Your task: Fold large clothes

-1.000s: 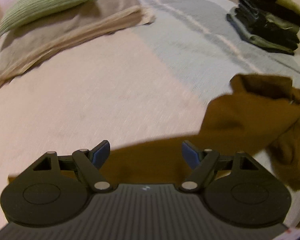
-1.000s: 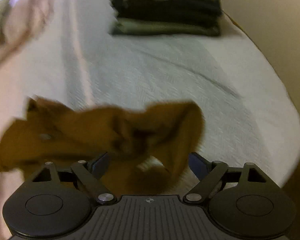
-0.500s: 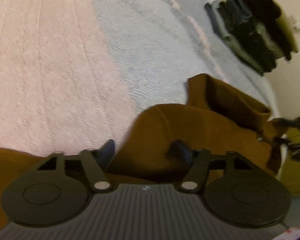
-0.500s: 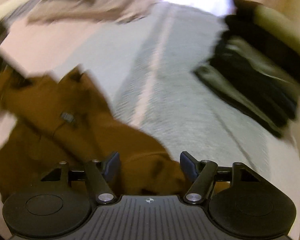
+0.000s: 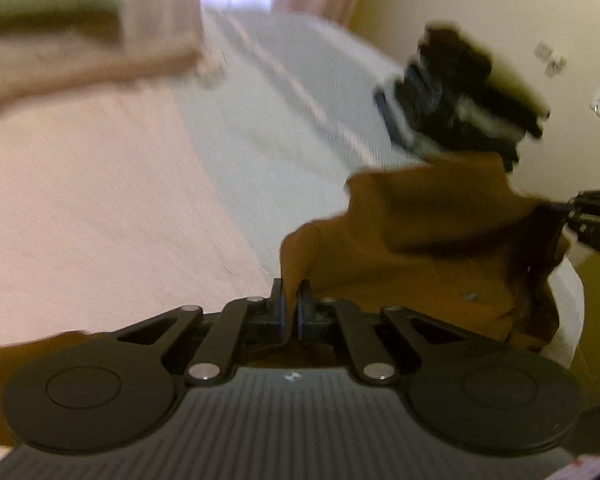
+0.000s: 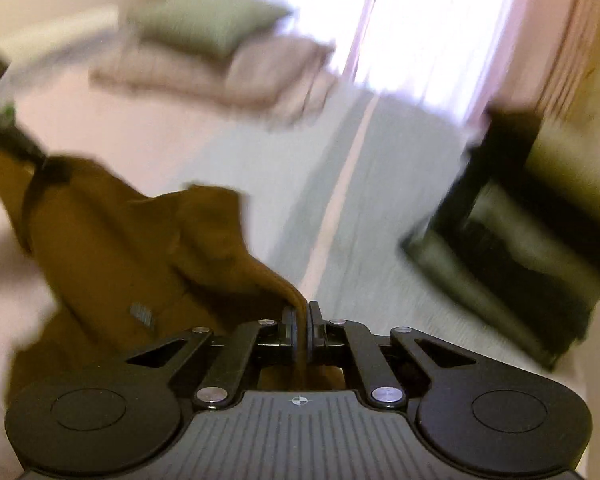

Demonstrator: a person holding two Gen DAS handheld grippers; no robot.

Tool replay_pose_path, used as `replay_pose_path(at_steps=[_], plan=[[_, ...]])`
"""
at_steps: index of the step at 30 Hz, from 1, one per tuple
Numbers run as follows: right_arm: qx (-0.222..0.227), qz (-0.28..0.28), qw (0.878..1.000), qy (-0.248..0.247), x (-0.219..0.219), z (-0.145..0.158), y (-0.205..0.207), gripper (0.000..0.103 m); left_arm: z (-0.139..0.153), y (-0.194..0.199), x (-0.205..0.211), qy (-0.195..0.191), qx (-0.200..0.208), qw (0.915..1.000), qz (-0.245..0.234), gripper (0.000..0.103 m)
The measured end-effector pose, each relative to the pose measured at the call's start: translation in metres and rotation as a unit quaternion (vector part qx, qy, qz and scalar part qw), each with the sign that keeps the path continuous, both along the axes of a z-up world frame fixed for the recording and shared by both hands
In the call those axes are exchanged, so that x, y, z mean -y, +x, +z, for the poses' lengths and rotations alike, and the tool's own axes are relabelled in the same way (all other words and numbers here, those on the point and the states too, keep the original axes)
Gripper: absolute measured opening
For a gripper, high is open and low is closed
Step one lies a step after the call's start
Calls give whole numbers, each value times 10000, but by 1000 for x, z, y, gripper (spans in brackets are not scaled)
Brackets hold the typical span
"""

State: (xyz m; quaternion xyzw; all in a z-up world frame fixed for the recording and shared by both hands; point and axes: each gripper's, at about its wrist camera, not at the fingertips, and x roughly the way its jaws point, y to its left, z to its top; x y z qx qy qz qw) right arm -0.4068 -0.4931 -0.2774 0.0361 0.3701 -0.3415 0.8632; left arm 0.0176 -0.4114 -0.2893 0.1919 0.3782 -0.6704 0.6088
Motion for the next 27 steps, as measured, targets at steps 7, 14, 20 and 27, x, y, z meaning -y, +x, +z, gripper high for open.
replay_pose_path(at_steps=[7,14,20,27], plan=[[1114,440,9902,-720,-43,124,17,1,142,44,-99,-713,680,9913,872,2],[1711,1062,9729,-1134,11,189,118,1,219,109,-30,-1325,1672,9706,1114,2],[1160,-80,9931,-152,141,148,263,23,164,200,86,-781,1161,9716,1907,16],[1000,-927,9837,1169,107,43,240,61,46,197,34,553,859,9791,1759,22]])
